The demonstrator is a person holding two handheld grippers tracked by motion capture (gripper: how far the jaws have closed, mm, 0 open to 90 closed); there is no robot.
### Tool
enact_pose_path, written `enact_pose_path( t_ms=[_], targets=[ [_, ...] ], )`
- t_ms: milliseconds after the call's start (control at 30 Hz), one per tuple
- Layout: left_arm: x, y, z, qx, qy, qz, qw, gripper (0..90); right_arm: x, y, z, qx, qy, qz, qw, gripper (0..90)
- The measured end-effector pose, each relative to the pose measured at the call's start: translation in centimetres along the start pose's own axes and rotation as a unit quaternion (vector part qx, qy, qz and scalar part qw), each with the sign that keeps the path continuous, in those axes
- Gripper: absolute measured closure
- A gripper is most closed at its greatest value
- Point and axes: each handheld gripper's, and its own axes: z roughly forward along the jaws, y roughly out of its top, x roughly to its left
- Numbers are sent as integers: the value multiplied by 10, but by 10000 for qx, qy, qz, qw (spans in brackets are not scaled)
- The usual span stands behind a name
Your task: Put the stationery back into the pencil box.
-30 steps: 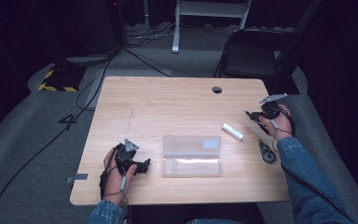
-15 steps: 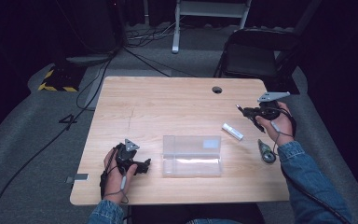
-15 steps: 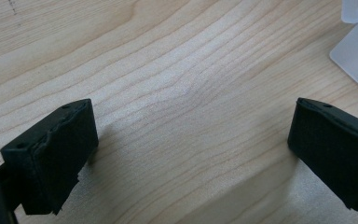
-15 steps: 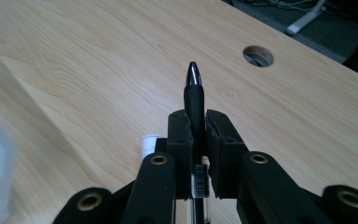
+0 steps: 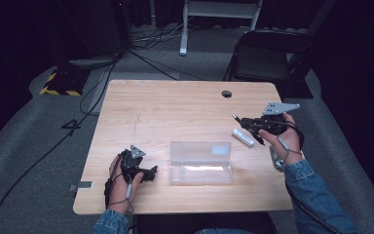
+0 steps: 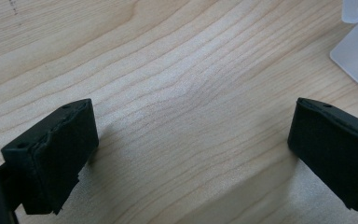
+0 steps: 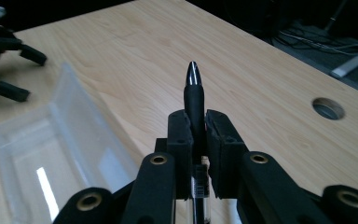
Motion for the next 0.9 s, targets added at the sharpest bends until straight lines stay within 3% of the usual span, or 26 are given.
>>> enact_pose_path(
  t_ms=[100,267,533,900],
  targets=[
    [0,0,0,-3,0,-10,10000,21,15,0,2,-86,192,-70,9998,806],
    [0,0,0,-3,1,-11,10000,21,30,2,2,-290,375,-151,9988,805],
    [0,0,0,-1,1,-11,10000,21,53,8,7,-405,654,-414,9962,805],
    [0,0,0,1,3,-12,10000,21,71,4,27,-369,945,-665,9926,805]
  ],
)
